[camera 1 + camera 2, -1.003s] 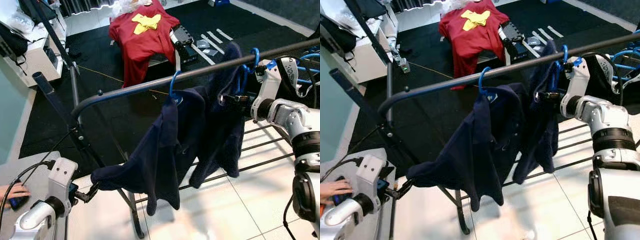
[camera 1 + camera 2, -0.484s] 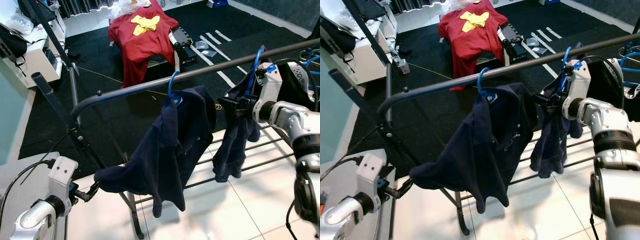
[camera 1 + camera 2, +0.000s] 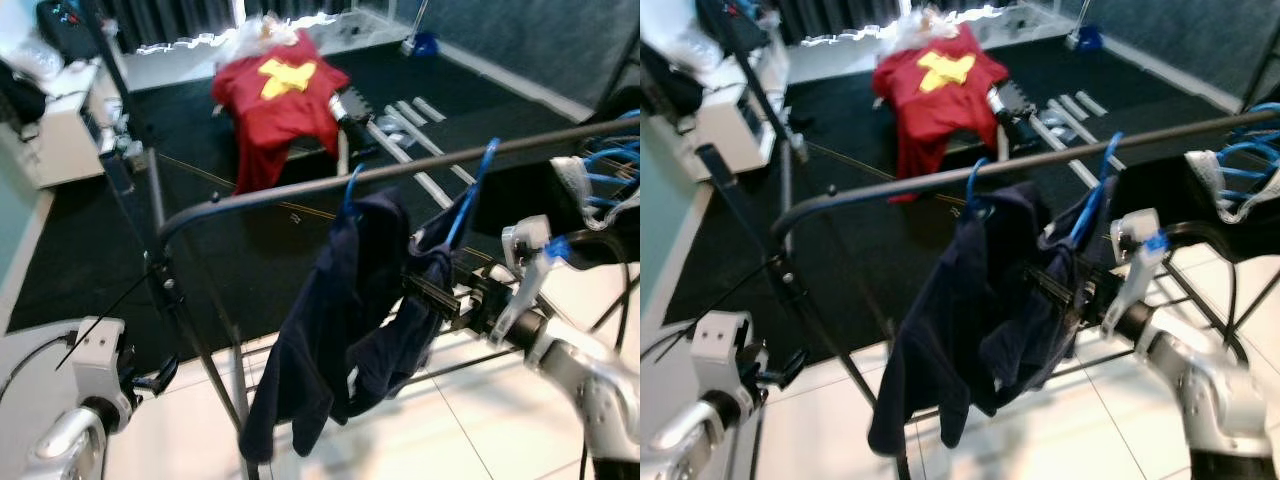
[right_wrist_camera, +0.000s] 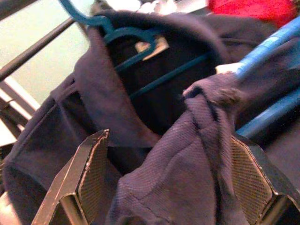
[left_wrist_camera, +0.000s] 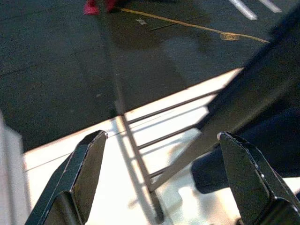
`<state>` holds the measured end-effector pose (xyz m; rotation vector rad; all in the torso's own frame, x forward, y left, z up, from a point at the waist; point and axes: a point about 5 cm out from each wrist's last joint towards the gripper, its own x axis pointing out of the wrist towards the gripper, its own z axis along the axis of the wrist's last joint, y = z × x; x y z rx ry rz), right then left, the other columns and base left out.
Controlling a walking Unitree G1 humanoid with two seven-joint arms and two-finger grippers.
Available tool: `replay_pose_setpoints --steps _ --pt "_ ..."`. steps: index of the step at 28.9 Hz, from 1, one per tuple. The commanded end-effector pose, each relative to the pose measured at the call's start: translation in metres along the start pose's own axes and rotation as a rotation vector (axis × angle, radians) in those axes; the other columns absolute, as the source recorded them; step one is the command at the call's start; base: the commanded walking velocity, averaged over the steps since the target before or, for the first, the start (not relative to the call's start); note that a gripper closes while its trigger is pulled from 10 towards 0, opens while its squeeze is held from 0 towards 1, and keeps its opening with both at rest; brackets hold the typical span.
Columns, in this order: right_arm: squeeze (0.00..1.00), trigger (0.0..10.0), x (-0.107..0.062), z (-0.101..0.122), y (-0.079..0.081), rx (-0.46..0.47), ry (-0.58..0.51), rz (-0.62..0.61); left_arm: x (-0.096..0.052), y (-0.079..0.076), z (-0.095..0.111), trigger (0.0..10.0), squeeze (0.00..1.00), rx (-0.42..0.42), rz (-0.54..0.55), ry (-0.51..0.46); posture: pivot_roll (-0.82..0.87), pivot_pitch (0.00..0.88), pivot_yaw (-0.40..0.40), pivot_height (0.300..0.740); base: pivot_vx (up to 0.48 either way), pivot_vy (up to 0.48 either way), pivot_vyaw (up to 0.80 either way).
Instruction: Hang hanger
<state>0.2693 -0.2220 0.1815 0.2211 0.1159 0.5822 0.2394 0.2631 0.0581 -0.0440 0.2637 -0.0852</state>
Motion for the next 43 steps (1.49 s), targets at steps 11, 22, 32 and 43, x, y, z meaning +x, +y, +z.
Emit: replay_pose_setpoints --steps 11,22,32,43 --pt "0.0 10.0 -0.072 -0.112 -0.048 0.08 0.218 -0.841 0.014 -0.014 -0.022 10.0 0.0 -0.112 -0.03 0.037 -0.07 0.0 0.04 0.74 0.0 0.0 0.0" --pt "0.0 10.0 -0.071 -0.175 -0.046 0.055 0.415 -0.921 0.016 -0.051 -0.049 10.0 0.0 -0.13 -0.074 0.091 -0.06 0.0 0.034 0.74 -0.066 0.0 0.0" --pt "0.0 10.0 -0.066 -0.185 -0.046 0.035 0.434 -0.914 0.015 -0.054 -0.057 10.0 0.0 -0.122 -0.063 0.108 -0.05 0.0 0.027 0.74 -0.244 0.0 0.0" --pt "0.0 10.0 -0.073 -0.206 -0.045 0.041 0.46 -0.925 0.019 -0.056 -0.062 10.0 0.0 -0.094 -0.048 0.12 -0.06 0.0 0.033 0.74 -0.303 0.0 0.0"
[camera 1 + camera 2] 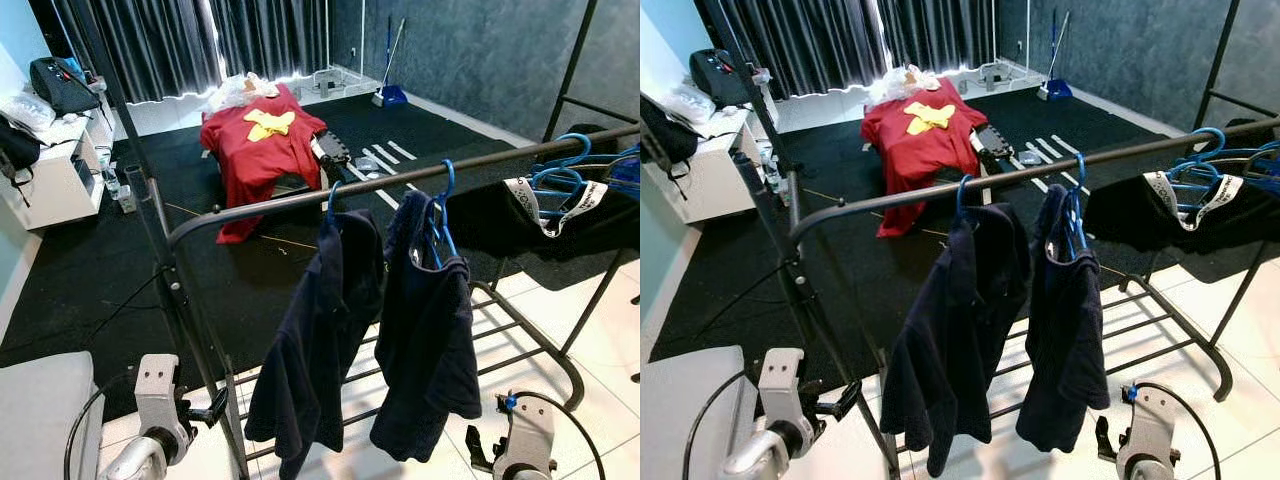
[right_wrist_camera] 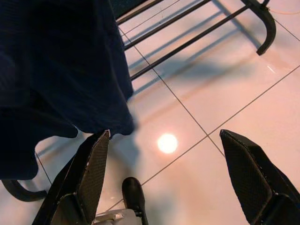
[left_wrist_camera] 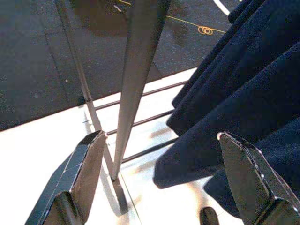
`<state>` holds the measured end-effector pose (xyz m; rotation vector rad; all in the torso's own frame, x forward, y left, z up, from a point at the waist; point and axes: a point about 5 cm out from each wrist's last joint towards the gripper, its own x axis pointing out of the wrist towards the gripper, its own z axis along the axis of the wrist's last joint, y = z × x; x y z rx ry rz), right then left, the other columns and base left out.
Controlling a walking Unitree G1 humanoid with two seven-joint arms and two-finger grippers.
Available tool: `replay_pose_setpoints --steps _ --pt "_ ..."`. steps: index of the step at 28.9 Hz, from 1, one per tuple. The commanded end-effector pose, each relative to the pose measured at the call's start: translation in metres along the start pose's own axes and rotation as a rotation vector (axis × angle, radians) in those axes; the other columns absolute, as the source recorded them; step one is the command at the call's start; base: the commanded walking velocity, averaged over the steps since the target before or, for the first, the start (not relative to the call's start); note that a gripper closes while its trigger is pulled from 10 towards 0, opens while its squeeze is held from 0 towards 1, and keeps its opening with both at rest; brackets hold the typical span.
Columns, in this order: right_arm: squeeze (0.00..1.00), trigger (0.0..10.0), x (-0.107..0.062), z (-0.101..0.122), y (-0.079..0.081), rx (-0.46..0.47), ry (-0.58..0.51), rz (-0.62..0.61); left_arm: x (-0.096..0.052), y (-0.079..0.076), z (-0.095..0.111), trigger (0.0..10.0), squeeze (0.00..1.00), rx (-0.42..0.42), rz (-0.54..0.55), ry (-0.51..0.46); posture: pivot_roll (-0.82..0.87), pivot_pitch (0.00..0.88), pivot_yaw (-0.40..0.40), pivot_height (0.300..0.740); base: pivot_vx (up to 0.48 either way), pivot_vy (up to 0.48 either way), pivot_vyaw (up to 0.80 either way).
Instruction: Hang hanger
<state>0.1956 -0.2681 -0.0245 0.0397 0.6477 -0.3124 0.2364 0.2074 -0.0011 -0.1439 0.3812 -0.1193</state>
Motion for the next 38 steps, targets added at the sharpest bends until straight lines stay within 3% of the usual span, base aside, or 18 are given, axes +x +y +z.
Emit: replay_pose_setpoints --steps 1,12,23,26,34,38 --pt "0.0 10.0 0.001 0.0 0.005 0.009 -0.009 0.012 0.002 -0.003 -0.002 10.0 0.0 0.005 -0.002 0.006 -0.06 0.0 0.033 0.74 -0.307 0.0 0.0" --pt "0.0 10.0 0.002 -0.009 0.004 0.024 -0.022 0.024 0.003 -0.007 -0.011 10.0 0.0 0.021 -0.003 0.028 -0.07 0.0 0.029 0.74 -0.324 0.0 0.0" --pt "0.0 10.0 0.002 -0.011 0.004 -0.066 -0.021 0.045 0.001 -0.011 -0.022 10.0 0.0 0.022 0.012 0.049 -0.07 0.0 0.018 0.74 -0.359 0.0 0.0" --pt "0.0 10.0 0.002 -0.012 0.003 -0.113 -0.023 0.048 -0.001 -0.006 -0.028 10.0 0.0 0.049 0.043 0.07 -0.07 0.0 0.017 0.74 0.0 0.0 0.0" --pt "0.0 10.0 0.003 -0.013 0.003 -0.12 -0.022 0.057 -0.001 -0.005 -0.036 10.0 0.0 0.055 0.053 0.102 -0.08 0.0 0.013 0.74 0.0 0.0 0.0" --pt "0.0 10.0 0.005 -0.014 0.001 -0.135 -0.008 0.058 0.0 -0.006 -0.042 10.0 0.0 0.011 0.056 0.126 -0.09 0.0 0.009 0.74 0.0 -0.36 0.0"
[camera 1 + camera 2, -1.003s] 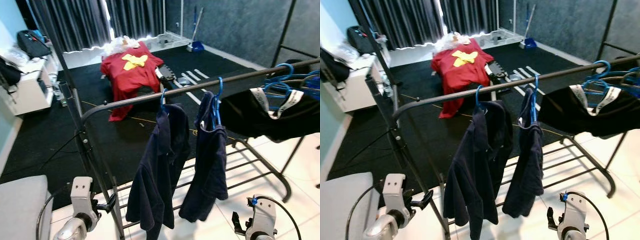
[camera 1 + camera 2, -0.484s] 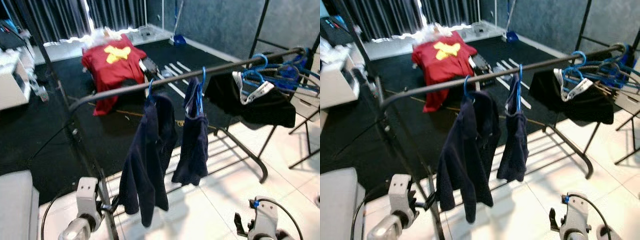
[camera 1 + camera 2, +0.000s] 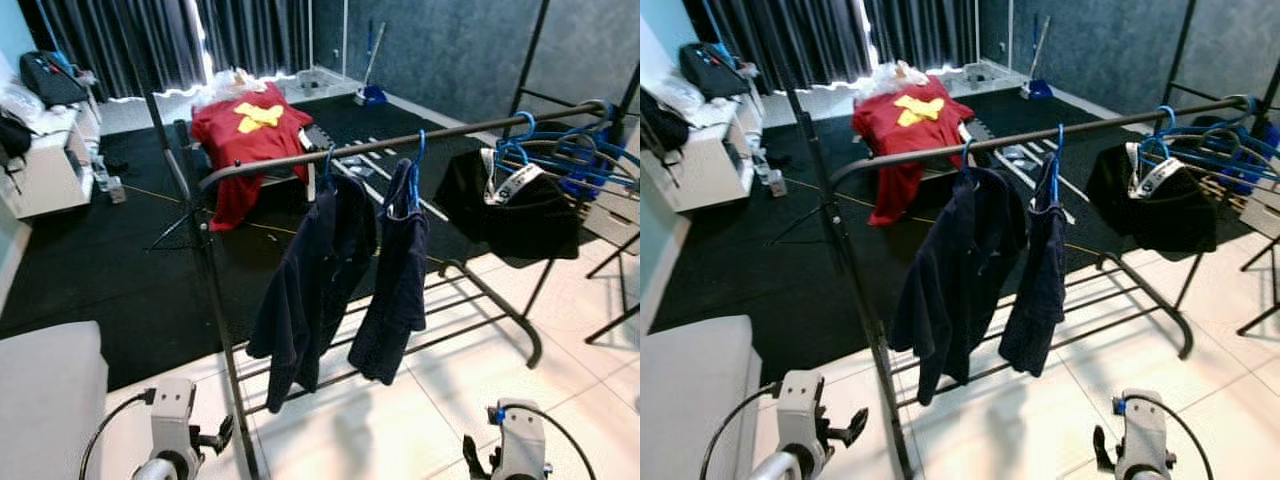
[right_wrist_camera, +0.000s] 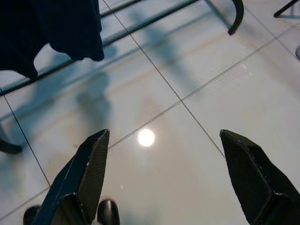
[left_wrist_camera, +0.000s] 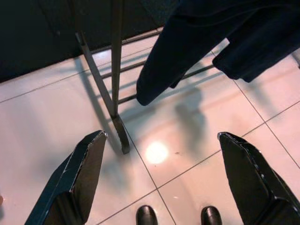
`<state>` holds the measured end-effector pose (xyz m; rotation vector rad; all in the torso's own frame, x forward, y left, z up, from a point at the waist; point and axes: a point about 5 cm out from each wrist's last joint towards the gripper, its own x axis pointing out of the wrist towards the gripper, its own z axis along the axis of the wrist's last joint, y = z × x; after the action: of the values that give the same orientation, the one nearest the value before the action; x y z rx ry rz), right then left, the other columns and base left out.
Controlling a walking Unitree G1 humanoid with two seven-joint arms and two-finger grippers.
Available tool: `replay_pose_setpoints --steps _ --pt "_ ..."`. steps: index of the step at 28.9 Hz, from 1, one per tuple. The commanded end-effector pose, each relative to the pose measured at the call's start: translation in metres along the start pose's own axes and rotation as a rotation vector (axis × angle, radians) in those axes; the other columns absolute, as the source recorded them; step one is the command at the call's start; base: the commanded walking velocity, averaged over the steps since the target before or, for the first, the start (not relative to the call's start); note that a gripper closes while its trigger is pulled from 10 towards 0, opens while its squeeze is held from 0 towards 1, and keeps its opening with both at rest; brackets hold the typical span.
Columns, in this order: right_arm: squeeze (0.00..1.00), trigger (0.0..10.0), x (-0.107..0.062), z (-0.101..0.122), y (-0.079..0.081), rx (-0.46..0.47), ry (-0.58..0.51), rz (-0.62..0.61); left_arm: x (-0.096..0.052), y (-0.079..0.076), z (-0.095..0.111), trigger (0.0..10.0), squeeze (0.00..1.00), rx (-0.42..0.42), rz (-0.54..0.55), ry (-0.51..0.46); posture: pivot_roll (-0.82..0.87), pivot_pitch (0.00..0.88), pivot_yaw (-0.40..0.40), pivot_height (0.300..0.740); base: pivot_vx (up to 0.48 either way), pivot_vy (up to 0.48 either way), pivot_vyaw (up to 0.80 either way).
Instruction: Hang hanger
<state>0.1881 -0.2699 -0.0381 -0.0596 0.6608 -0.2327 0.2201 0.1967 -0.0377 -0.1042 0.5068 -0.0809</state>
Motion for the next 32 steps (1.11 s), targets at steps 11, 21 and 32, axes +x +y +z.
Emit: replay_pose_setpoints --steps 11,21,32 --pt "0.0 10.0 0.008 -0.001 0.003 -0.021 0.025 0.003 0.005 0.009 -0.006 10.0 0.0 -0.009 0.072 0.074 -0.1 0.0 0.019 0.74 0.0 -0.044 0.0" --pt "0.0 10.0 0.009 -0.002 0.003 -0.024 0.036 0.002 0.003 0.018 -0.009 10.0 0.0 -0.003 0.065 0.104 -0.09 0.0 0.018 0.74 0.0 0.0 0.0" --pt "0.0 10.0 0.01 -0.005 0.005 0.011 0.037 0.007 0.004 0.016 -0.009 10.0 0.0 0.058 0.051 0.125 -0.08 0.0 0.018 0.74 0.0 0.0 0.0"
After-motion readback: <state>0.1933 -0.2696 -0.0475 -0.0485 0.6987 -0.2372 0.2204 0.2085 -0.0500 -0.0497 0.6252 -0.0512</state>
